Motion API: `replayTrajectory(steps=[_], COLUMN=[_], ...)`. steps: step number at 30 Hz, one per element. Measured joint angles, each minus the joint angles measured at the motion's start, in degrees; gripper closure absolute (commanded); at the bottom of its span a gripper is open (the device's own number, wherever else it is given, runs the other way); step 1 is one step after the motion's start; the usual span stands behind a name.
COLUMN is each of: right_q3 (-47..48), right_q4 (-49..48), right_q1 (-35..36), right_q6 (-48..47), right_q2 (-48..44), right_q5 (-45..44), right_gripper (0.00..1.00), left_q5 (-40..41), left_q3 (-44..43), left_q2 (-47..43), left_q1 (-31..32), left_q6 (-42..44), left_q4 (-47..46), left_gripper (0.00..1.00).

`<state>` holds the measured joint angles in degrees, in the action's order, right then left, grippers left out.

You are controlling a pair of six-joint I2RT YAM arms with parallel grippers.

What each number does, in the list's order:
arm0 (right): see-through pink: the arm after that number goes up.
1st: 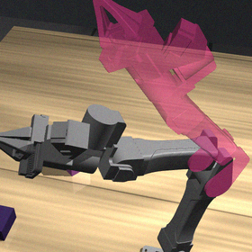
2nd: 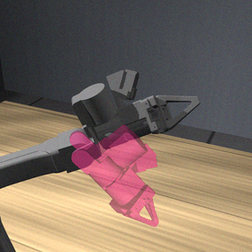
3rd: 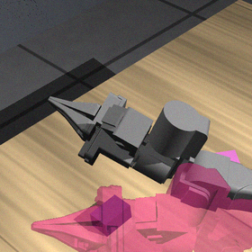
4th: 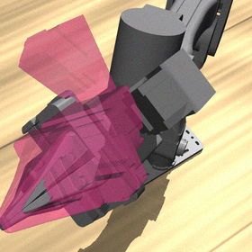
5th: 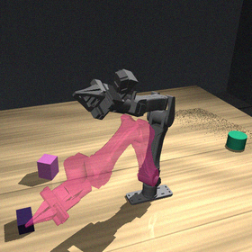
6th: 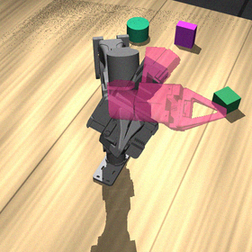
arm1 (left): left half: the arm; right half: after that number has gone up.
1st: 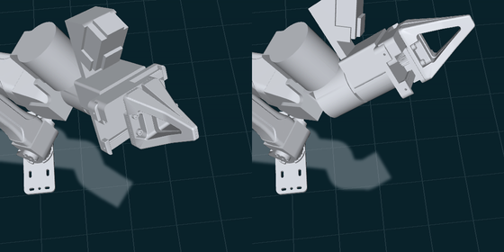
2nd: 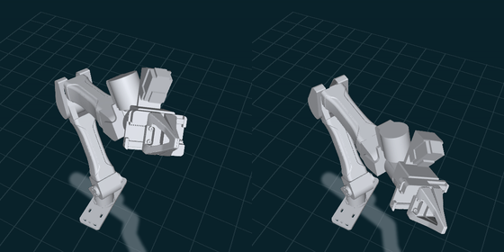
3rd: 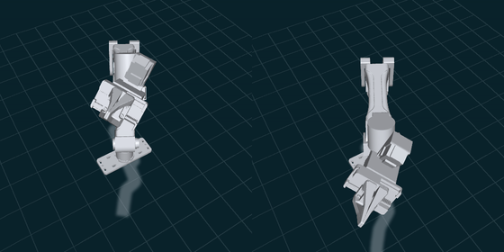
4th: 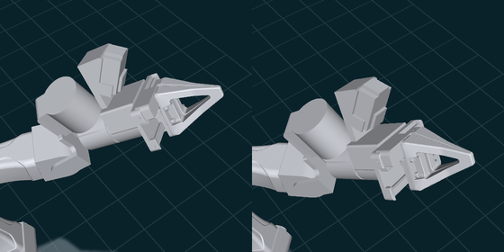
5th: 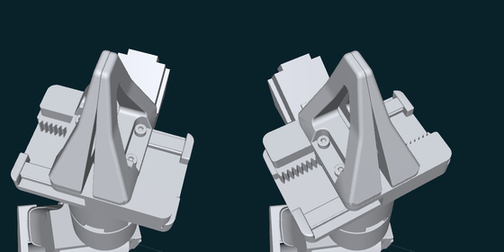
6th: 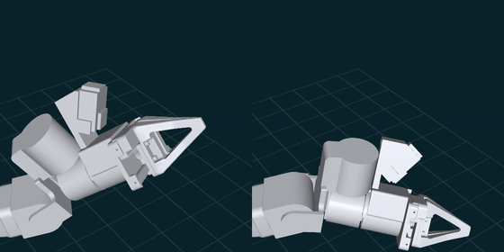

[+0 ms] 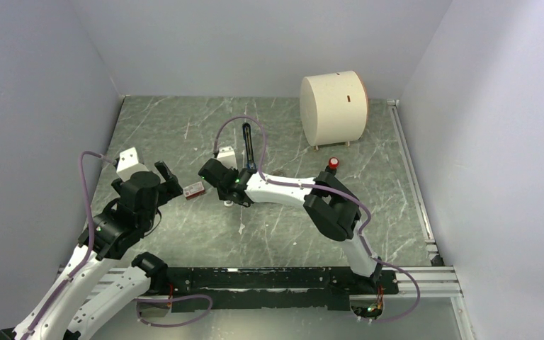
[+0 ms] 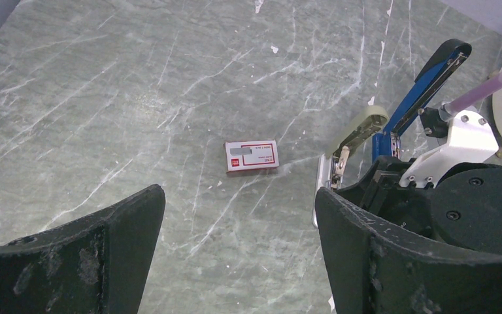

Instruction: Load the staples into the stapler

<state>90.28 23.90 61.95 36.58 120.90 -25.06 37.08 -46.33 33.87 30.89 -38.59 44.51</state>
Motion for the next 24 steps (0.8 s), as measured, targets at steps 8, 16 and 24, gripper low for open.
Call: replayTrajectory(steps=[8,16,24], right_q3=[0.0,0.0,0.0], right_q4=[1.0,1.0,0.0], right_q1=[0.0,-0.4,-0.9], right_q6=[0.5,0.5,-0.2], right_q2=[0.0,-0.1,-0.4], right_q5=[0.2,0.2,1.0], right_gripper=[0.69,0.67,0.84], left_q5=[0.0,0.0,0.0], left_q3=[0.0,0.0,0.0], left_q2=[0.0,0.3,0.4], left_q1=[0.0,0.0,0.0], left_q6=[0.0,0.0,0.0], left_q4=[0.0,0.0,0.0], left_gripper=[0.10,0.11,0.10])
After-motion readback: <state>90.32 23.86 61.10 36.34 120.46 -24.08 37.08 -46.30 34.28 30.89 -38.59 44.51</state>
